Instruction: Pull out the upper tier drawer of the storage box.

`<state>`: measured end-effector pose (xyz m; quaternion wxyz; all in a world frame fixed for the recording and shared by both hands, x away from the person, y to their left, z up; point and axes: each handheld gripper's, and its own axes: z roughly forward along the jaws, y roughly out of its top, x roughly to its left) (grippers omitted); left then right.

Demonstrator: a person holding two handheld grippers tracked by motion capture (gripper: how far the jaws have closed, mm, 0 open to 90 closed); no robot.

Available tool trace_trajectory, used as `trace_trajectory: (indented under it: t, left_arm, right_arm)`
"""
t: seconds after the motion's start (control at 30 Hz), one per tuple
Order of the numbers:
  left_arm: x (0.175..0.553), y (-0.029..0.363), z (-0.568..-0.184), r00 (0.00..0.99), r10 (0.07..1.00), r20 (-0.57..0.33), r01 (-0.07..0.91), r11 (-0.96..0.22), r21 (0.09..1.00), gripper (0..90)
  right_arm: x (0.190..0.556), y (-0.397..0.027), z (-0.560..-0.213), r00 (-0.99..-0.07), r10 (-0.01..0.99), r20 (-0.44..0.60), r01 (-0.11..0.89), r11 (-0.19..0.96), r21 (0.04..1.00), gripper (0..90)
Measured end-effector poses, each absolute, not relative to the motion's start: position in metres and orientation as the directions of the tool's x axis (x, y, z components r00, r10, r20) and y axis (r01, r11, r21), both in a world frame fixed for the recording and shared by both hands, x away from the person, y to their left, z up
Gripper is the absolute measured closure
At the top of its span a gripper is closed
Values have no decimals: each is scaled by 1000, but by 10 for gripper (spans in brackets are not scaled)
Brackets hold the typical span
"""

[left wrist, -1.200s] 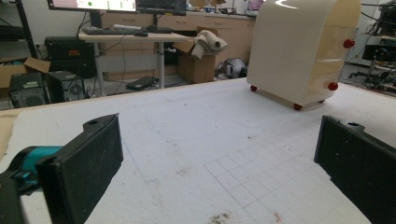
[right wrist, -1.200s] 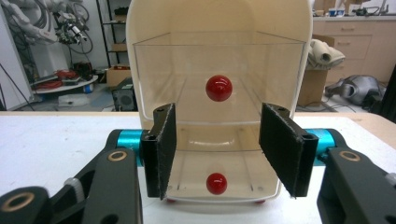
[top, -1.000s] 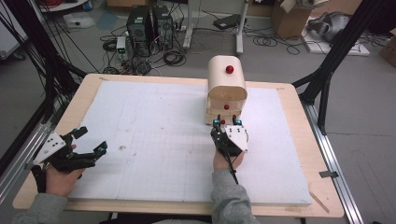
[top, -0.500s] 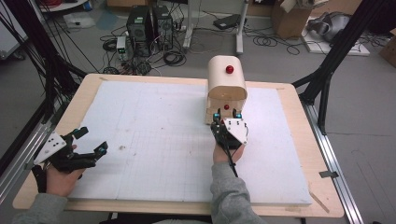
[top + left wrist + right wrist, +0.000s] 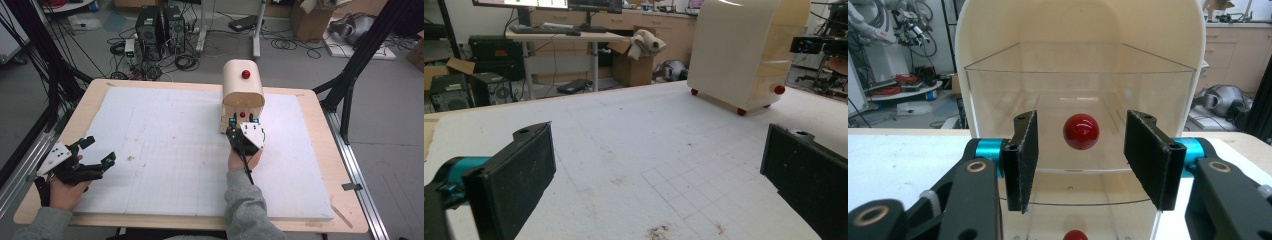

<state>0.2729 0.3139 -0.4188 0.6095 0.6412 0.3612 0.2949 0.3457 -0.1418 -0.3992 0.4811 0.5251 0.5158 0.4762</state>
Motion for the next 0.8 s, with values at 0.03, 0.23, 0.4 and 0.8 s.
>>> trace_trajectory:
  t: [0.03, 0.23, 0.4, 0.8]
  left_arm:
    - [273, 314, -419, 565, 823, -62, 104, 3, 995, 17]
    - [273, 313, -419, 567, 821, -65, 105, 6, 994, 17]
    - [273, 313, -419, 568, 820, -68, 109, 7, 994, 17]
    - [273, 313, -419, 570, 819, -70, 110, 8, 994, 17]
  right_arm:
    - [346, -142, -399, 12, 1000, 3, 86, -5, 996, 481]
    - [347, -141, -400, -3, 1000, 4, 91, -4, 996, 595]
    - [348, -141, -401, 9, 1000, -4, 90, 3, 996, 651]
    - [349, -141, -402, 12, 1000, -23, 86, 22, 996, 729]
